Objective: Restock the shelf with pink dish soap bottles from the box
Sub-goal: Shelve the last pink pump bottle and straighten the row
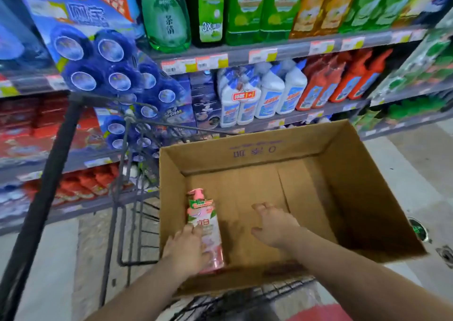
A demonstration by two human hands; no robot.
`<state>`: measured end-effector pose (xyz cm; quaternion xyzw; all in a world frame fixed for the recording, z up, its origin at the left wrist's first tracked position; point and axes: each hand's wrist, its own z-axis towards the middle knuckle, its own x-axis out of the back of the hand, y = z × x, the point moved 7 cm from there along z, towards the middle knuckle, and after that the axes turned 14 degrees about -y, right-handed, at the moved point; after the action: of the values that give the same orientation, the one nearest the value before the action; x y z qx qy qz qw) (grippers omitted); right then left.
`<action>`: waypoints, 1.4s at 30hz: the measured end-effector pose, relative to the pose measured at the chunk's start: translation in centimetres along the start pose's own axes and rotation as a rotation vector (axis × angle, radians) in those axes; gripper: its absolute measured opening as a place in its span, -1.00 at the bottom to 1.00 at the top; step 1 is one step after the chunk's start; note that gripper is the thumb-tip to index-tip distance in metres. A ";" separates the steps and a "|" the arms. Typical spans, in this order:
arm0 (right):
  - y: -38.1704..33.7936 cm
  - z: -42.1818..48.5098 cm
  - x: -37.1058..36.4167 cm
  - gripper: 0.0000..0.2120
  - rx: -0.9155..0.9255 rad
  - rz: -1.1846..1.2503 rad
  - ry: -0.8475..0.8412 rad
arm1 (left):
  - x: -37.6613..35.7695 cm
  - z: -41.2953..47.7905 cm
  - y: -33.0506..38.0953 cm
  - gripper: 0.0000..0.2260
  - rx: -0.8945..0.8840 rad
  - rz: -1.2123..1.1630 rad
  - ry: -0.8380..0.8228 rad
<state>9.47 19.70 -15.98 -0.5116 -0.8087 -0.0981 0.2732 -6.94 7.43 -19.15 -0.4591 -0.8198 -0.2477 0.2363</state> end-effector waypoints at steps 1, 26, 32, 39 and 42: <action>-0.2 1.2 0.2 -0.35 0.009 0.021 -0.018 | -0.5 0.6 0.0 -0.37 0.018 -0.052 -0.022; -5.3 20.0 -6.6 -0.55 0.239 0.872 -0.351 | -9.0 10.8 -2.2 -0.03 0.493 -0.939 -0.103; -6.5 20.3 -7.2 -0.67 0.264 1.001 -0.413 | -9.7 11.3 -2.4 -0.25 0.450 -1.257 -0.063; -6.3 20.7 -7.9 -0.56 0.252 1.074 -0.477 | -10.7 11.5 -2.7 -0.25 0.345 -1.576 -0.140; -5.8 20.5 -7.2 -0.62 0.243 1.062 -0.514 | -10.6 11.3 -1.8 -0.51 0.299 -1.605 -0.215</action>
<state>-0.28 20.47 -36.19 -0.8180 -0.4883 0.2715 0.1370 -5.37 6.96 -34.67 0.2818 -0.9410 -0.1841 -0.0340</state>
